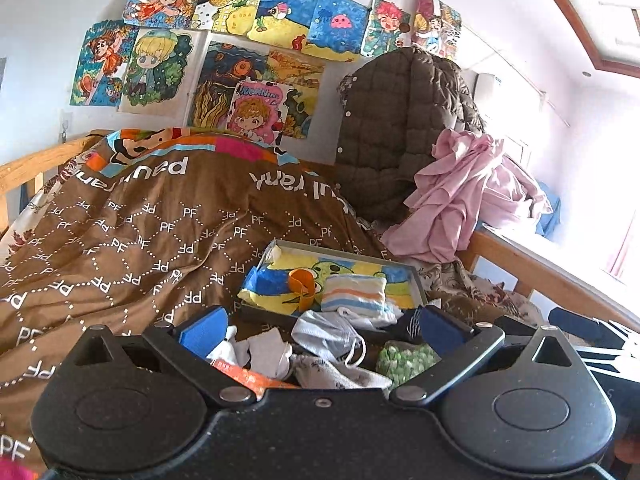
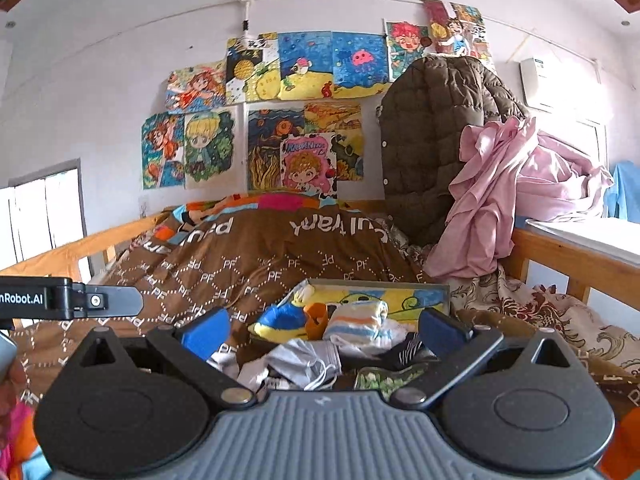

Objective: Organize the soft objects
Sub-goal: 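Lift both open tools away from the tray back toward the pile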

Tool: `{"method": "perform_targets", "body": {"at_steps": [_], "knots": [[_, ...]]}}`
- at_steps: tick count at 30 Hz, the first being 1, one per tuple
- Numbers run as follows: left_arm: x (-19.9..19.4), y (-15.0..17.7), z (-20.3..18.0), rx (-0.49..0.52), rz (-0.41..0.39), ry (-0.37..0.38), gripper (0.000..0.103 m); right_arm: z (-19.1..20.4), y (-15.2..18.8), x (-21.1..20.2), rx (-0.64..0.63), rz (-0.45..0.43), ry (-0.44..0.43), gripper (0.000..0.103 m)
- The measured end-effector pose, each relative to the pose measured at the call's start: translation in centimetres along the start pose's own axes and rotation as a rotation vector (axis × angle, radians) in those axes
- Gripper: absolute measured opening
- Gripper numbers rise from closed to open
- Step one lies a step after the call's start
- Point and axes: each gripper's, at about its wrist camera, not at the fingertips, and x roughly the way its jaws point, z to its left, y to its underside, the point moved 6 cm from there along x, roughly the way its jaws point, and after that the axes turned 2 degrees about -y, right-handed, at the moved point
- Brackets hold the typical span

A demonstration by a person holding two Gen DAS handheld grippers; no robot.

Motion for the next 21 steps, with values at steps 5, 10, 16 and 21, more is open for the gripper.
{"method": "perform_targets", "body": {"at_steps": [5,10,16,21], "knots": [[-1.4,1.9,0.3,0.008,-0.003,0.004,0.102,0.6,1.0,-1.2,0.01,0.015,-0.012,0.103],[-1.6,3.7,1.2,0.002,0.01,-0.005,0.102,0.9,2.1,-1.6,0.003,0.052,-0.004,0.103],[-1.3,5.5,2.9,-0.042,0.056,-0.04,0.102,1.5,3.4,-1.2,-0.022,0.111,0.017,0.103],[-1.6,6.3,4.0,-0.057,0.07,-0.069,0.102,1.8,4.1,-1.0,-0.027,0.136,0.02,0.103]]}}
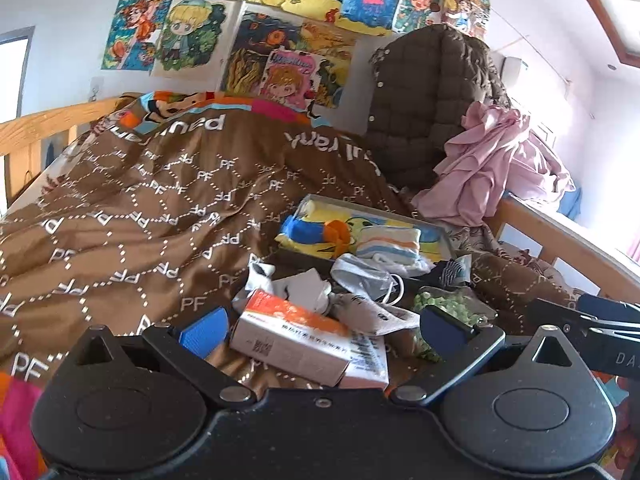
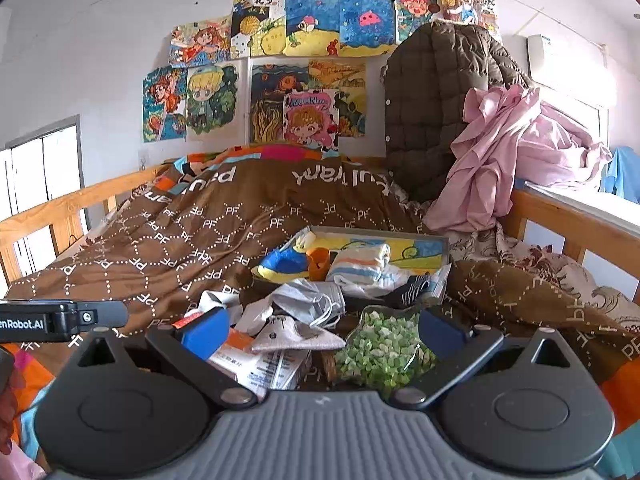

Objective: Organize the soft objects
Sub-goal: 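Lower both open tools toward the white cloth and beige drawstring bag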

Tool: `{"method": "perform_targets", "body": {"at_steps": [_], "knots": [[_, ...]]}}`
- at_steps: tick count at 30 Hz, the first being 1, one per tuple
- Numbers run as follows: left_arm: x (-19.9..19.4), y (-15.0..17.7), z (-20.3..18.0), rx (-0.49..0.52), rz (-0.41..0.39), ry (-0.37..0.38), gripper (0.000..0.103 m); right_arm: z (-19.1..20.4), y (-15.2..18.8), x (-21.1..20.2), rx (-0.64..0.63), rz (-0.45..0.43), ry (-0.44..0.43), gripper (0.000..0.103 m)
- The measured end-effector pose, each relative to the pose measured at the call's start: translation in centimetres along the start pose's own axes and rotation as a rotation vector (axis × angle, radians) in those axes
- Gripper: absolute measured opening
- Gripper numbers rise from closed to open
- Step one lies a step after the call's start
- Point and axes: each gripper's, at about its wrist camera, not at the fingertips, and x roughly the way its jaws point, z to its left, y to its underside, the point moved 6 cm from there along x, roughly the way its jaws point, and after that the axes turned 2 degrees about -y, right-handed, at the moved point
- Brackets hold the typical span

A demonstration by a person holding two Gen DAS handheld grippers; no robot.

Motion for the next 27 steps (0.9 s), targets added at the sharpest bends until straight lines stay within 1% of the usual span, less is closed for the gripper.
{"method": "perform_targets", "body": {"at_steps": [4,6,9,16,27], "knots": [[-0.2,0.6,0.8,-0.033,0.023,-0.019,0.102,0.5,0.6,0.3,-0.013,0.029,-0.013,0.103],[-0.2,0.6,1.0,-0.033,0.025,-0.044,0.102,0.8,0.9,0.5,-0.022,0.046,-0.023,0.103],[-0.3,0.6,1.0,-0.024,0.018,-0.059,0.102,1.3,1.2,0.7,-0.037,0.061,-0.037,0.103],[-0.1,0.9,0.5,-0.001,0.029,-0.064,0.102,1.6,1.5,1.2,-0.042,0.079,-0.052,0.103],[0.2,1.1,0.4,-0.003,0.042,-0.064,0.102,2.0,1.9,1.8,-0.055,0.106,-0.07,0.103]]}}
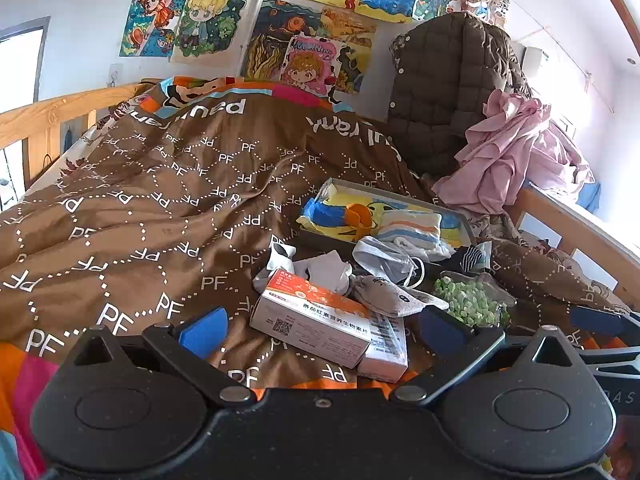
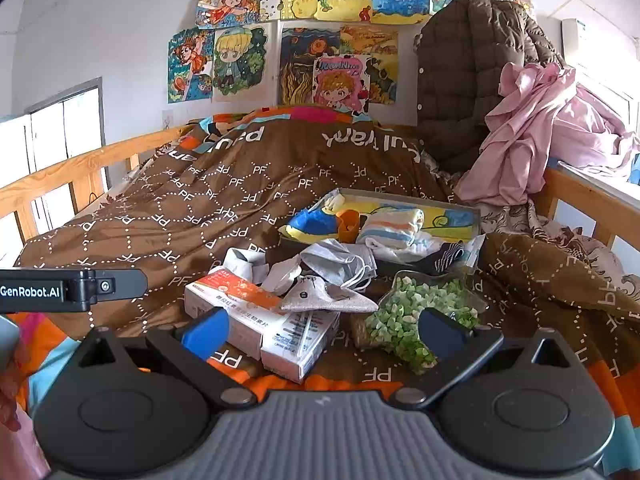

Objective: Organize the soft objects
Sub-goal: 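Lower both open tools toward the white cloth and beige drawstring bag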

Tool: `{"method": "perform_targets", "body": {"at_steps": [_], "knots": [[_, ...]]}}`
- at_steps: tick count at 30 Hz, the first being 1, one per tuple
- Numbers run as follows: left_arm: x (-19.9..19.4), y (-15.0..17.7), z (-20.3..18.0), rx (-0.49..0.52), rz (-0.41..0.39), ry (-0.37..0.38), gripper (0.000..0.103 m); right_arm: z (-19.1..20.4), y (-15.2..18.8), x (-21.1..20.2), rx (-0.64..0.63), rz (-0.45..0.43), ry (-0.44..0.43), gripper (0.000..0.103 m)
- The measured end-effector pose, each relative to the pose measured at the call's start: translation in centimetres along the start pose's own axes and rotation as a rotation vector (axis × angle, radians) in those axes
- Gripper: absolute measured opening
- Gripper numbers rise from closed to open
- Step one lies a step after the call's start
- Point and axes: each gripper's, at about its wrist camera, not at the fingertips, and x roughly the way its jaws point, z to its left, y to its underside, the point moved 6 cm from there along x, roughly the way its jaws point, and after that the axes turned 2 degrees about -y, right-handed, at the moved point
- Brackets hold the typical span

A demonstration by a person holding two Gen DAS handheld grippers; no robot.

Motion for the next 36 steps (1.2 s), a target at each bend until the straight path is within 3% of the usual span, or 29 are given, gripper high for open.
{"method": "perform_targets", "body": {"at_steps": [25,36], "knots": [[0.7,-0.3,0.3,-0.021,0.024,-0.05,0.102,0.4,0.3,1.1,-0.009,0.027,-0.01,0.103],[3.7,-1.9,1.8,-0.019,0.035,-0.08,0.102,0.1,-0.8,2.8,-0.054,0.028,0.003,0.103]]}}
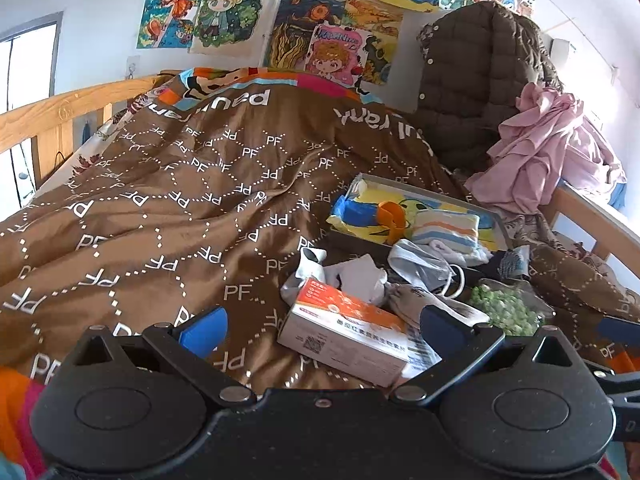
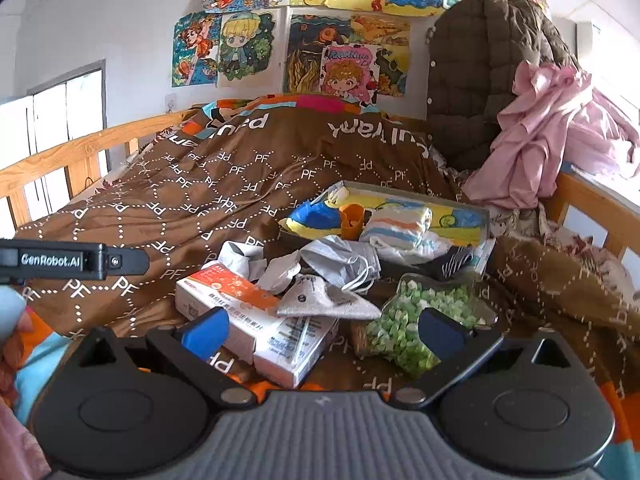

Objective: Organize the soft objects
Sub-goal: 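Lower both open tools toward the white cloth and beige drawstring bag, then grasp the white cloth with the left tool while the right tool grasps the beige drawstring bag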

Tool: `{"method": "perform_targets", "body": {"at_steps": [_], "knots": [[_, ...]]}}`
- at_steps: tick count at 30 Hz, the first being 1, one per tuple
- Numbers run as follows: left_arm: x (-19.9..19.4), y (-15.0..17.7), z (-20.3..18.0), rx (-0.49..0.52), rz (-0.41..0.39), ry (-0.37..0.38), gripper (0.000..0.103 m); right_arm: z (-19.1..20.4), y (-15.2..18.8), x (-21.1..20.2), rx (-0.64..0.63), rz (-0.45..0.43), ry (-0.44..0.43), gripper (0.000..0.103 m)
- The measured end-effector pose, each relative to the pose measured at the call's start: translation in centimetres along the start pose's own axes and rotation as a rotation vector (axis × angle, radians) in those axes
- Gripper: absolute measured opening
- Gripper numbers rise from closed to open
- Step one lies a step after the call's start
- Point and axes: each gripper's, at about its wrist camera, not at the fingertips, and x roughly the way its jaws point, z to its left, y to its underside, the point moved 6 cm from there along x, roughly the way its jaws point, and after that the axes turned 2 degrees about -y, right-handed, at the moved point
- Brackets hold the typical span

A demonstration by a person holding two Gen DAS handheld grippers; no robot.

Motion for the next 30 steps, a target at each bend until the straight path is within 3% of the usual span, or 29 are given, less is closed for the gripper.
{"method": "perform_targets", "body": {"at_steps": [12,21,30], "knots": [[6.1,-2.4,1.7,-0.019,0.029,0.017,0.102,-0.5,-1.6,4.4,-0.082,-0.003,-0.022,0.103],[11.8,-2.4,3.0,-0.05,0.067,0.037,0.102,-2.0,-1.4,9.6,-0.002,0.054,-0.047,0.103],[16.5,-3.0,3.8,-0.102,0.055,0.118,0.102,-1.6,-0.8,13.0,-0.037,0.062,-0.044,0.103]]}}
